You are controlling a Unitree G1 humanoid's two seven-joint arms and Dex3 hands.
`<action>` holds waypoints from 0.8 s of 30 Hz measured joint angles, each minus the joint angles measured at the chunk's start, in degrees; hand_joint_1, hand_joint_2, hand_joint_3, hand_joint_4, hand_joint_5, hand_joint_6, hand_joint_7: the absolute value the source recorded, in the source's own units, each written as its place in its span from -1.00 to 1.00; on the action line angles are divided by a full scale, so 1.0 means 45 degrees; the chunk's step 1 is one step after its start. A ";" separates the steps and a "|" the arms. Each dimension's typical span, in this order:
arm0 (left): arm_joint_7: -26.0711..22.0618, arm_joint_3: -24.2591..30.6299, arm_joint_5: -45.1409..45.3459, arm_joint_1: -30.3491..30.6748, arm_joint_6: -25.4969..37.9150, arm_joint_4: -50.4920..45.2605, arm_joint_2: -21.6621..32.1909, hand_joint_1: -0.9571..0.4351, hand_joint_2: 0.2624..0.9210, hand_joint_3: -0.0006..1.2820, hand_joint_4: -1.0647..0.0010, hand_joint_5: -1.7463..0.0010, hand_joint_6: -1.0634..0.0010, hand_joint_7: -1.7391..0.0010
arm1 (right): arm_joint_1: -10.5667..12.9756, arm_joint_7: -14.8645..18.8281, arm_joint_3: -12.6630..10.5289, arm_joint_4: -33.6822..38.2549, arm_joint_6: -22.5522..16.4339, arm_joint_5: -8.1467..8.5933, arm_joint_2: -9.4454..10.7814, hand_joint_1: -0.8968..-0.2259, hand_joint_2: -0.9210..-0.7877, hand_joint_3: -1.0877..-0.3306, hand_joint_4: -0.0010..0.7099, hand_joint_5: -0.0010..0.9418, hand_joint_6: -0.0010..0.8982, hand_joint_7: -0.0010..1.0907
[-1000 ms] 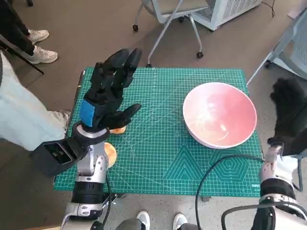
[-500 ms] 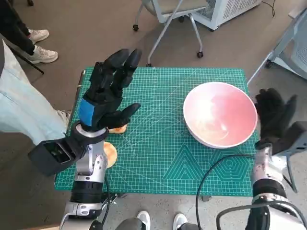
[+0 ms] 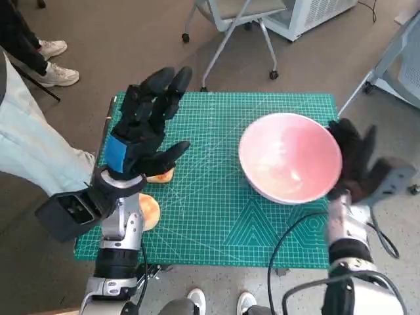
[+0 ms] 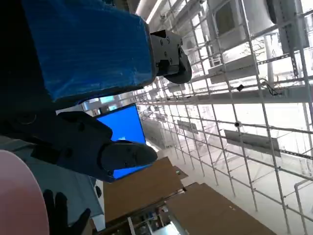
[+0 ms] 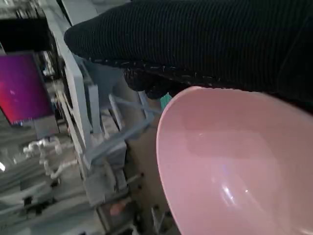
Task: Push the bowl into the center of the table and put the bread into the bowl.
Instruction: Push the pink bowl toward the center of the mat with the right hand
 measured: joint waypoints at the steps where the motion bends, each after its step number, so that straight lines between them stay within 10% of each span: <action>1: 0.0016 0.0007 0.0003 0.0020 0.0000 -0.0025 0.0006 0.13 0.91 -0.39 0.64 0.89 1.00 0.30 | -0.0060 0.0040 0.0022 0.0006 0.0043 -0.0035 0.0072 -0.21 -1.00 -0.31 -0.67 -0.99 -0.68 -0.62; 24: 0.0368 0.0131 0.0067 0.0572 0.0053 -0.0597 0.0292 0.11 0.93 -0.42 0.69 0.91 1.00 0.32 | -0.1066 0.1099 -0.0431 0.0080 0.0629 0.0401 0.1168 -0.11 -1.00 -0.45 -0.70 -1.00 -0.64 -0.66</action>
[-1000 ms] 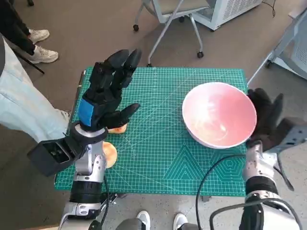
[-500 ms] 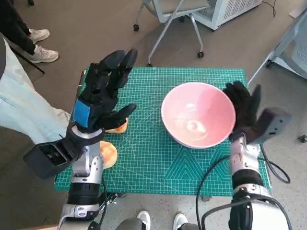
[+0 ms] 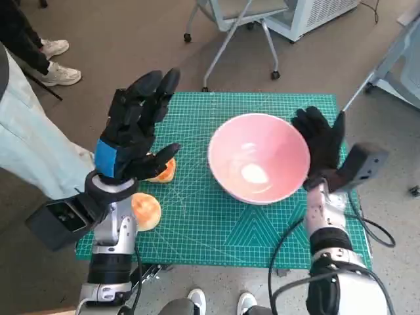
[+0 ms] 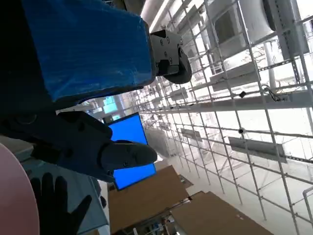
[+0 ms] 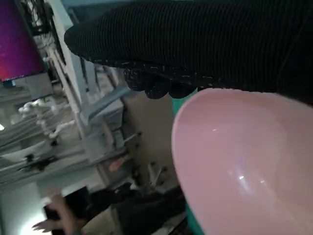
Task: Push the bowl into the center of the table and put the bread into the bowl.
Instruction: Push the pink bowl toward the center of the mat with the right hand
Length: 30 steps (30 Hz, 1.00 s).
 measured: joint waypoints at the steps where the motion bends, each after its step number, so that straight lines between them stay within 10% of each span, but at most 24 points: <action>1: 0.0026 -0.0004 0.0013 0.0018 0.0014 -0.0006 0.0000 0.11 0.94 -0.42 0.69 0.91 1.00 0.33 | -0.0059 0.0050 -0.0034 0.0000 0.0008 0.0030 0.0066 -0.11 -1.00 -0.44 -0.70 -1.00 -0.64 -0.66; 30: 0.0327 -0.0203 0.0175 0.0190 -0.0098 0.0103 -0.0120 0.11 0.99 -0.45 0.70 0.92 1.00 0.38 | -0.0660 0.0336 0.0118 -0.0076 -0.0097 -0.0111 0.0002 -0.06 -1.00 -0.46 -0.75 -1.00 -0.62 -0.71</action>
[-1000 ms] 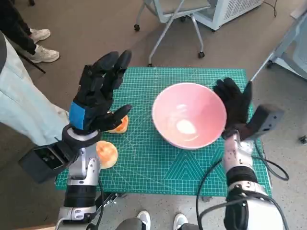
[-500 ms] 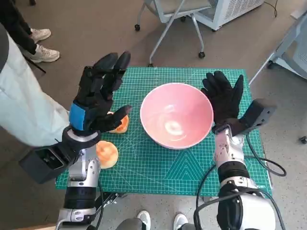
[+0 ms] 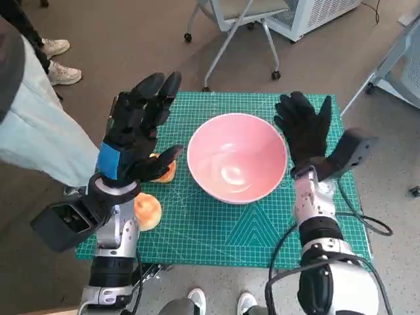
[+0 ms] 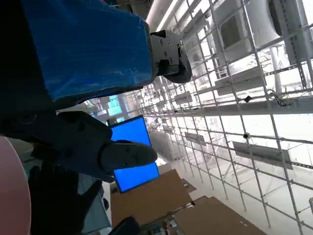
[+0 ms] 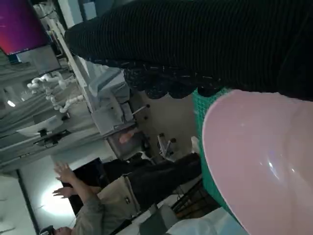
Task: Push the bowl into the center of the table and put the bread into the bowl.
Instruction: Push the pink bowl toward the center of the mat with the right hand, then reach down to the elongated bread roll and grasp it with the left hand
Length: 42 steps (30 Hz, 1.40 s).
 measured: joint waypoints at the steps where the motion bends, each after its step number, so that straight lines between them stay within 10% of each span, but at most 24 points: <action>1: 0.0000 -0.0001 -0.0001 0.0000 -0.0004 0.0017 -0.0008 0.11 0.99 -0.45 0.70 0.92 1.00 0.38 | 0.0000 0.0006 0.0058 -0.0038 -0.0175 -0.0020 -0.0049 -0.07 -1.00 -0.47 -0.75 -1.00 -0.62 -0.71; 10: -0.0009 -0.0083 -0.0022 -0.0078 0.0009 0.0154 -0.0221 0.05 1.00 -0.44 0.70 0.93 1.00 0.40 | 0.0116 0.0186 0.0999 -0.1038 -0.2985 -0.0939 -0.0313 -0.21 -1.00 -0.39 -0.67 -0.97 -0.62 -0.70; 21: -0.0110 -0.0193 -0.0115 -0.0415 0.0285 0.0408 -0.0379 -0.02 1.00 -0.44 0.68 0.93 1.00 0.39 | 0.1347 0.1260 0.2012 -0.3429 -0.5630 -0.0983 -0.0299 -0.33 -1.00 -0.26 -0.58 -0.96 -0.58 -0.63; 42: -0.0566 -0.0365 -0.0220 -0.1051 0.0917 0.0399 -0.0364 -0.09 1.00 -0.47 0.67 0.94 1.00 0.40 | 0.3223 0.2478 0.3857 -0.7674 -0.5517 -0.0616 -0.0008 -0.47 -1.00 -0.20 -0.51 -0.99 -0.74 -0.27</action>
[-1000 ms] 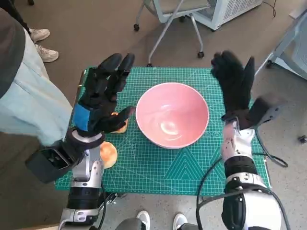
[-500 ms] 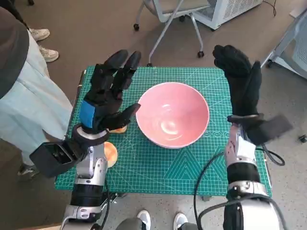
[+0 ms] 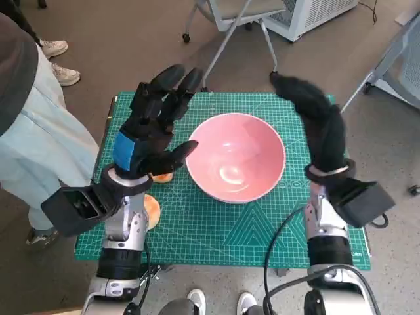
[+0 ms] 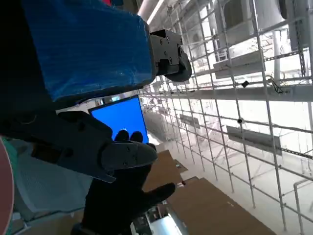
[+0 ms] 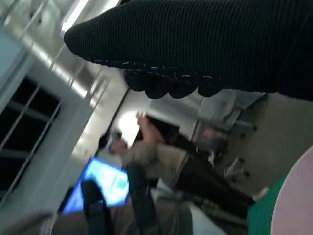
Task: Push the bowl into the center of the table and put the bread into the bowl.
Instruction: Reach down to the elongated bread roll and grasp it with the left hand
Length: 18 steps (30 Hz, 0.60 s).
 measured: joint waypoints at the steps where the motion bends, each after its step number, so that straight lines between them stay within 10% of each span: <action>1: -0.0020 -0.0006 0.0000 -0.0039 0.0015 0.0000 0.0009 -0.10 1.00 -0.47 0.68 0.94 1.00 0.40 | 0.0050 0.0018 0.0057 -0.0129 0.0075 0.0017 -0.0005 -0.48 -1.00 -0.19 -0.51 -0.99 -0.74 -0.26; 18: -0.0343 0.0030 0.0091 -0.0325 0.0218 -0.0244 0.0532 -0.11 1.00 -0.49 0.69 0.94 1.00 0.37 | 0.0266 0.0008 0.0382 -0.0874 0.0716 0.0055 -0.0182 -0.50 -1.00 -0.19 -0.53 -1.00 -0.81 -0.21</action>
